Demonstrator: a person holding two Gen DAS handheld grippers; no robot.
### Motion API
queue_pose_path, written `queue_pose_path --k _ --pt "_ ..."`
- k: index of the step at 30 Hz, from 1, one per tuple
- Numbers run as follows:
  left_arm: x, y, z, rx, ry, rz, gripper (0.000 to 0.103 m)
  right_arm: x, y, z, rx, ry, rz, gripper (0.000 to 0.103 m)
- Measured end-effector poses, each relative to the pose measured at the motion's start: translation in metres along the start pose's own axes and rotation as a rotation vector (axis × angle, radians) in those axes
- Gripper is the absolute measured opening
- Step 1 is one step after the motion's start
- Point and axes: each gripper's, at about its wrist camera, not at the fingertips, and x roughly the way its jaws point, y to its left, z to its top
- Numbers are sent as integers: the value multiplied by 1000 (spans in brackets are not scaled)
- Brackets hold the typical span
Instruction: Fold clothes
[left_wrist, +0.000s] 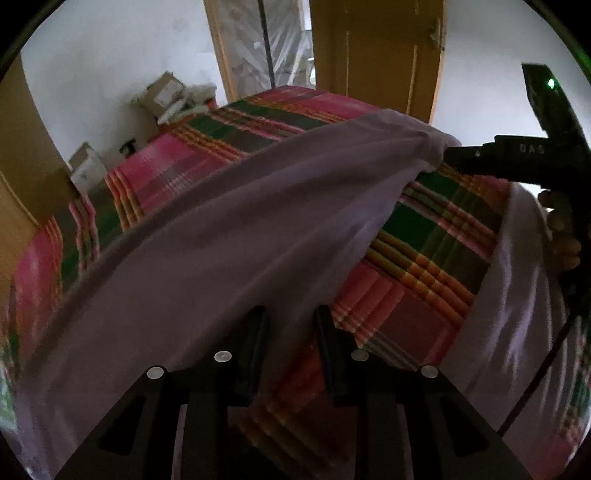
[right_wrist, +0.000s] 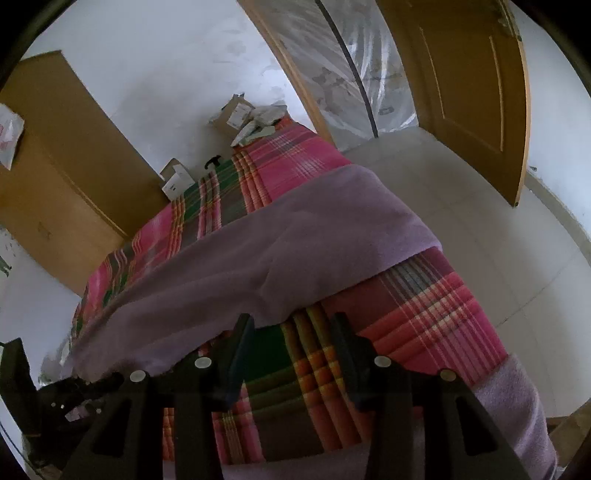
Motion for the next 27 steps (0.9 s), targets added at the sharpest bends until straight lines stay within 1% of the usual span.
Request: queue_pose_path --k 4,5,6,9,13,16,18,23,26,27 --pt "0 3 1 -23 6 -14 26 0 1 -1 -11 -7 0 44" --pt "0 4 1 -29 8 -19 23 0 -1 0 -2 -6 7 44" --pt "0 5 1 -36 10 -24 10 0 -3 0 7 -5 14 44" --pt "-3 6 -1 -38 4 -31 5 -2 -10 3 42 -1 37 44" --pt "-12 7 -6 -45 -24 -61 4 -6 -21 7 81 -16 18 44" --pt "-26 10 -9 -52 -58 -107 4 -7 -29 12 114 -30 -4 44" --pt "-34 11 -12 -37 -68 -139 4 -7 -35 15 137 -39 -18 44" --pt "-27 3 -20 -8 -30 -148 4 -9 -50 24 194 -62 -57 44" --pt "-22 4 -22 -15 -21 -153 4 -9 -60 33 240 -88 -126 44" --pt "-21 5 -22 -18 -17 -156 4 -9 -63 36 248 -95 -152 47"
